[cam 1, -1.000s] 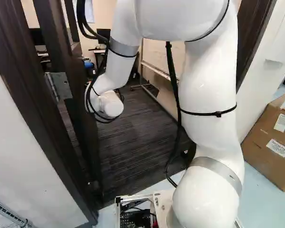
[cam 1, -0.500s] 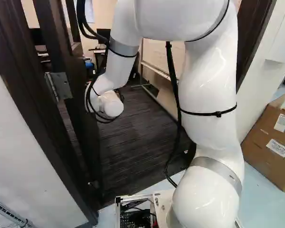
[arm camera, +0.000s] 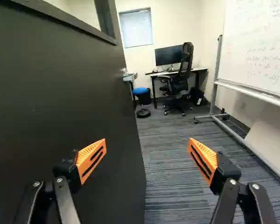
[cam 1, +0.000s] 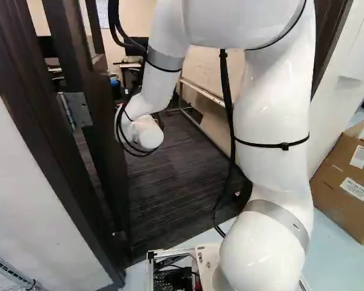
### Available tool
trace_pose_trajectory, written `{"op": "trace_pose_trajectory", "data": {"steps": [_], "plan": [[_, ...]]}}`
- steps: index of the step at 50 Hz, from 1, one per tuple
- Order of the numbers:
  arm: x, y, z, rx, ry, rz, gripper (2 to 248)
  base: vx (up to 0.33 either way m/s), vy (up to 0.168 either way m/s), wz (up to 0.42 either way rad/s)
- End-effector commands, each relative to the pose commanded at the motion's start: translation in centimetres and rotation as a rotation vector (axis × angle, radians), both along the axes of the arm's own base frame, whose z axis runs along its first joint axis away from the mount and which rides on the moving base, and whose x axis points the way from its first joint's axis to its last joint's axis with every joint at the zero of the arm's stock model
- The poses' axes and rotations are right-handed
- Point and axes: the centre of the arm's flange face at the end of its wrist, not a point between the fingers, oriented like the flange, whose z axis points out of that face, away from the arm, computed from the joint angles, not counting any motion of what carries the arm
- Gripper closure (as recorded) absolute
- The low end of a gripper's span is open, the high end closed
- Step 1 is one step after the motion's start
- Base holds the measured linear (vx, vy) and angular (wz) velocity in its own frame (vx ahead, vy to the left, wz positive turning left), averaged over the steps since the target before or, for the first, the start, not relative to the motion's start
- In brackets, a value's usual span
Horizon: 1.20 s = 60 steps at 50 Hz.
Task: Open the door and move inside
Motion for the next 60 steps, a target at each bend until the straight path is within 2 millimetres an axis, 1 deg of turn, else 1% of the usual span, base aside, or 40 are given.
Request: {"op": "trace_pose_trajectory", "data": {"steps": [11,23,36,48,60], "plan": [[0.0,-1.7,0.1,-0.003,0.004,-0.027,3,0.000,0.000,0.000],[-0.1,-2.1,0.1,-0.005,0.006,-0.030,3,0.000,0.000,0.000],[-0.3,-3.5,0.3,-0.013,0.014,-0.038,3,0.000,0.000,0.000],[-0.7,-5.8,0.4,-0.026,0.027,-0.052,3,0.000,0.000,0.000],[-1.6,-8.9,0.6,-0.044,0.046,-0.072,3,0.000,0.000,0.000]]}}
